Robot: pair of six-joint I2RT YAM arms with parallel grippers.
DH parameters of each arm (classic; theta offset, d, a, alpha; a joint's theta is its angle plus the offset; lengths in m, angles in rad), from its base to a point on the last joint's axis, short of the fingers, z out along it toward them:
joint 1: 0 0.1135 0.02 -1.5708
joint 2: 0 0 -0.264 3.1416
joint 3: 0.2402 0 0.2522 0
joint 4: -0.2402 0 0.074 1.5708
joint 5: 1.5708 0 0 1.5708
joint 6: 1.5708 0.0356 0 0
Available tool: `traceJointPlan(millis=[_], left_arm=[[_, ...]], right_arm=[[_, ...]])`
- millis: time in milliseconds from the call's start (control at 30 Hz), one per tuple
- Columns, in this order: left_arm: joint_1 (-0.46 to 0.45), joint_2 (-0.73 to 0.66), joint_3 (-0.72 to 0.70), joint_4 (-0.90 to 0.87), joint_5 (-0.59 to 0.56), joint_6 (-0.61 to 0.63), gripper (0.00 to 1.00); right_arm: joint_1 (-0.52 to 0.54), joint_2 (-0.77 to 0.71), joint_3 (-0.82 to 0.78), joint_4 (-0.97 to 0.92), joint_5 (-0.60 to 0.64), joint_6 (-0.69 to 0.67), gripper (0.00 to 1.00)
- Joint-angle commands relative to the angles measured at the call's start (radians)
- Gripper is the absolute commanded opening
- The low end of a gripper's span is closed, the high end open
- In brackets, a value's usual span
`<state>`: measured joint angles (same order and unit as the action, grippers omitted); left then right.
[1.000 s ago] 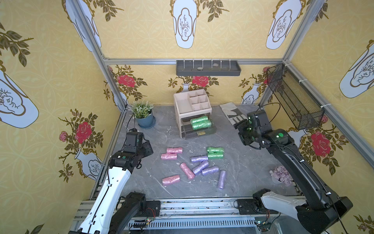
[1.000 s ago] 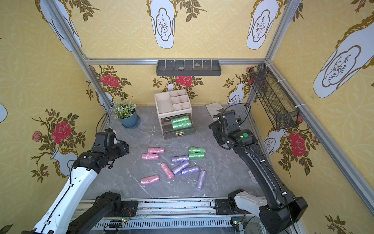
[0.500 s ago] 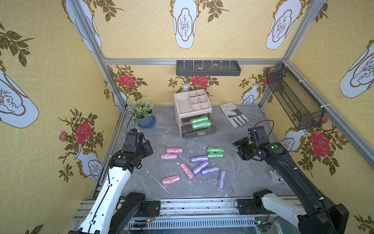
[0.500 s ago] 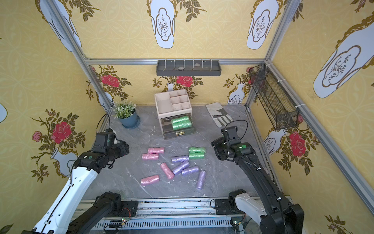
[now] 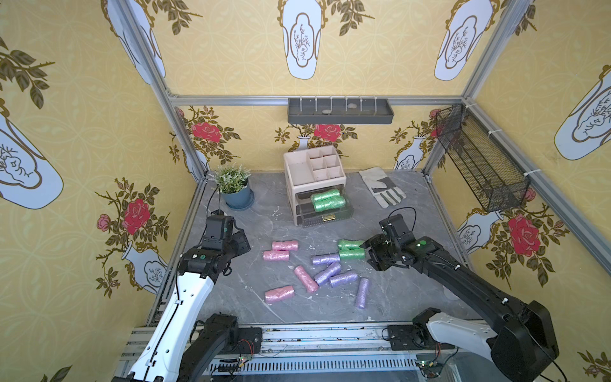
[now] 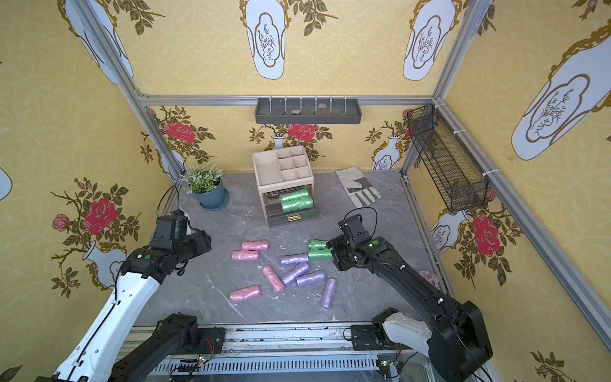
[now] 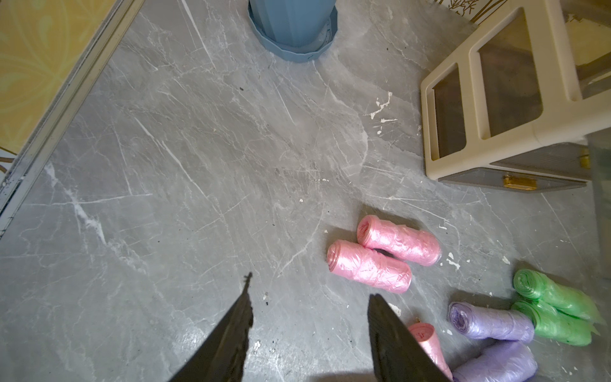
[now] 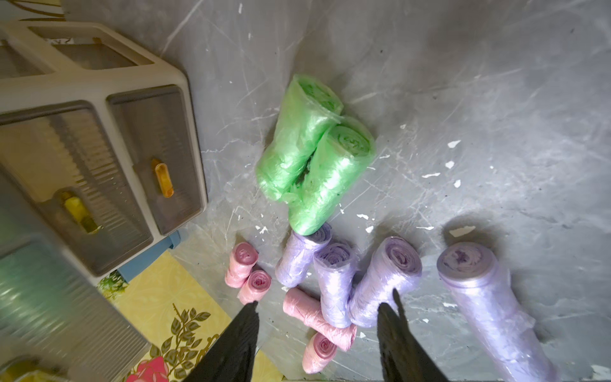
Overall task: Sort the rolls of trash bags by color and place them into the drawer
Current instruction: Pick up the roll of trash bags from the center of the board.
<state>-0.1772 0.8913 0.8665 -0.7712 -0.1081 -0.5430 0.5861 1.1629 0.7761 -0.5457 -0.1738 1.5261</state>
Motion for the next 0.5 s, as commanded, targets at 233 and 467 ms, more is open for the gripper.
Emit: traceJointPlan(millis=[233,467], left_arm=[[0.000,-0.012,-0.011,0.007,0.001,-0.001,0.58],[0.001,-0.014,-0.011,0.008,0.002,-0.001,0.58]], right_arm=[[0.063,0.157,0.031,0.115,0.069,0.177,0.53],[0.067,0.224,0.022,0.169,0.067,0.221,0.50]])
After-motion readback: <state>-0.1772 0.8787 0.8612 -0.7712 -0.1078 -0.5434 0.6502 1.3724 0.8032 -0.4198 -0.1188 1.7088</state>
